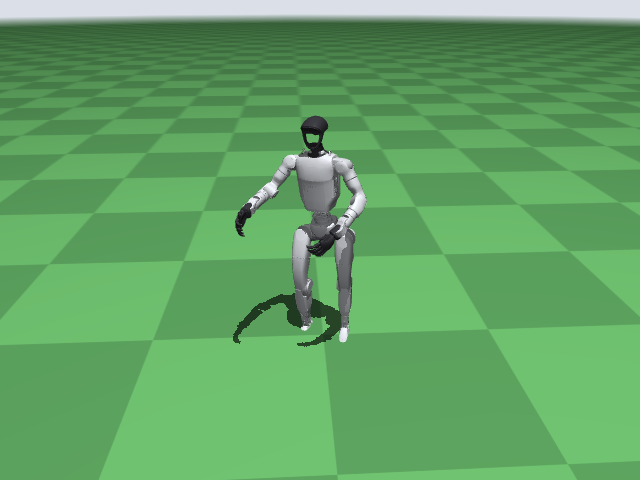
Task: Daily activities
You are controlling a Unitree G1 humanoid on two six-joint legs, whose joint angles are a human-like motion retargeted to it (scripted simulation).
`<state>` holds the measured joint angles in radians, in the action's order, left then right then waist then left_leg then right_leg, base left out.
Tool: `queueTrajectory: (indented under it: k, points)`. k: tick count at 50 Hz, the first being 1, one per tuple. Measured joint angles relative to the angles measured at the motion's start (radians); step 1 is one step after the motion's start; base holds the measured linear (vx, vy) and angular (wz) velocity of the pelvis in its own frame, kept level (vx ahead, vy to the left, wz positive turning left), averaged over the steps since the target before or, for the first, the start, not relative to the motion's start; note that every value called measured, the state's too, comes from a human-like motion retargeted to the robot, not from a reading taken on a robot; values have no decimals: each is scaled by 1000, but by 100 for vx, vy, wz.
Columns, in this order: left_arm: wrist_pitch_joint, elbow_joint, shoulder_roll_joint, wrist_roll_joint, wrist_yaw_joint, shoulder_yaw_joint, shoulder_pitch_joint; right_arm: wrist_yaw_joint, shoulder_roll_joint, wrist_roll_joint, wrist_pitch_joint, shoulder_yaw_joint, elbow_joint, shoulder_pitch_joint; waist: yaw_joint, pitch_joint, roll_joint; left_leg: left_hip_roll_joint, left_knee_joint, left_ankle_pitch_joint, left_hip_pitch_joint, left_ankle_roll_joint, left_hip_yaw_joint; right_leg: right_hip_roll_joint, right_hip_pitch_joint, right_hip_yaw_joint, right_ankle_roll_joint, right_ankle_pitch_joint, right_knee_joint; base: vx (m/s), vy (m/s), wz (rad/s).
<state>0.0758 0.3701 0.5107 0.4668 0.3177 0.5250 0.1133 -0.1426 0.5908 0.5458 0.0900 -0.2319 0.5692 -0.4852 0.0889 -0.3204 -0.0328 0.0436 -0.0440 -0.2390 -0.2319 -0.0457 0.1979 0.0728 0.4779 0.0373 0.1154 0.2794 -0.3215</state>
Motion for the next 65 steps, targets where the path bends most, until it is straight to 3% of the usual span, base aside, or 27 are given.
queueTrajectory:
  k: [3,5,10,16,20,26,31,35,37,38,40,42,45,47,48,53,55,60,65]
  points:
    - [1,-54,22,9,7,-40,-8,-75,-25,18,9,-10,-101,89,6,42,-5,-11,4,-9,11,6,-8,-10,-23,9,6,-4,16,2,0,6]
    - [-3,-112,-1,-9,-8,-44,-125,-126,-79,9,18,-49,-181,259,11,-17,24,20,-34,39,2,3,11,24,73,-17,12,35,-119,-3,-2,-1]
    - [17,-211,63,34,29,-100,-77,-270,-86,56,108,-101,-184,283,12,65,-9,-20,5,-10,31,20,-26,-15,-34,21,10,9,-12,2,0,4]
    - [30,-267,93,70,51,-88,2,-374,-102,64,180,-196,-26,219,0,74,-24,-37,7,-14,57,30,-40,-32,-88,29,-5,-11,39,0,0,0]
    - [50,-182,106,97,55,-35,116,-413,-109,44,212,-275,150,96,-14,63,-31,-41,7,-11,59,32,-48,-37,-108,30,-14,-24,69,0,0,0]
    - [102,118,86,125,95,109,299,-452,-154,-9,245,-410,434,-114,-26,50,-44,-43,7,1,55,35,-60,-39,-125,34,-18,-43,103,0,0,0]
    - [122,302,42,123,138,205,360,-472,-187,-21,245,-474,508,-199,-21,56,-51,-45,7,7,55,39,-73,-39,-139,43,-17,-53,125,0,0,0]
    - [109,271,19,147,151,207,313,-472,-181,28,234,-453,414,-174,-19,64,-52,-46,7,3,56,41,-82,-40,-153,51,-15,-56,144,0,0,0]
    - [86,179,-10,169,126,195,186,-448,-204,69,220,-439,323,-53,-25,1,-38,-31,-24,44,34,37,-68,-17,-79,45,-13,-40,66,-3,1,3]
    - [80,133,7,196,129,171,196,-449,-185,92,218,-416,285,-62,-25,17,-42,-34,-4,16,28,39,-81,-23,-95,51,-11,-31,86,6,3,22]
    - [62,23,20,249,116,128,178,-440,-172,140,210,-375,213,-37,-28,45,-45,-39,6,0,35,39,-92,-30,-123,61,-11,-35,114,4,2,12]
    - [34,-132,10,276,88,107,65,-409,-195,174,189,-360,134,98,-39,-6,-29,-25,-19,35,22,35,-82,-6,-66,57,-10,-20,42,-3,1,4]
    - [1,-326,60,328,82,37,117,-416,-176,239,185,-317,57,118,-53,38,-37,-36,9,-10,30,39,-106,-25,-125,74,-7,-25,110,5,2,13]
    - [-29,-482,66,321,57,15,70,-414,-207,265,176,-325,-1,241,-74,-18,-17,-25,-4,20,12,37,-95,-4,-73,69,-7,-19,53,-3,0,2]
    - [-43,-531,91,331,48,-14,129,-430,-195,291,182,-319,-24,230,-79,-7,-21,-28,1,0,16,38,-107,-13,-95,76,-5,-17,81,0,0,0]
    - [-131,-749,122,268,-86,-97,311,-471,-207,386,207,-350,-184,347,-112,-75,7,-18,-3,27,-14,39,-102,7,-37,74,-4,-11,20,0,0,0]
    - [-155,-762,140,241,-145,-133,455,-487,-181,426,220,-353,-254,319,-113,-70,0,-22,4,6,-6,44,-114,-4,-70,82,-2,-11,59,0,0,0]
    - [-188,-786,105,138,-284,-138,656,-461,-183,477,222,-354,-475,370,-122,-131,29,-8,-13,52,-37,46,-102,21,5,73,3,-3,-19,0,0,0]
    - [-202,-751,111,76,-376,-161,877,-419,-147,540,199,-293,-672,294,-118,-127,17,-14,-3,29,-34,53,-113,8,-31,79,13,-6,31,0,0,0]
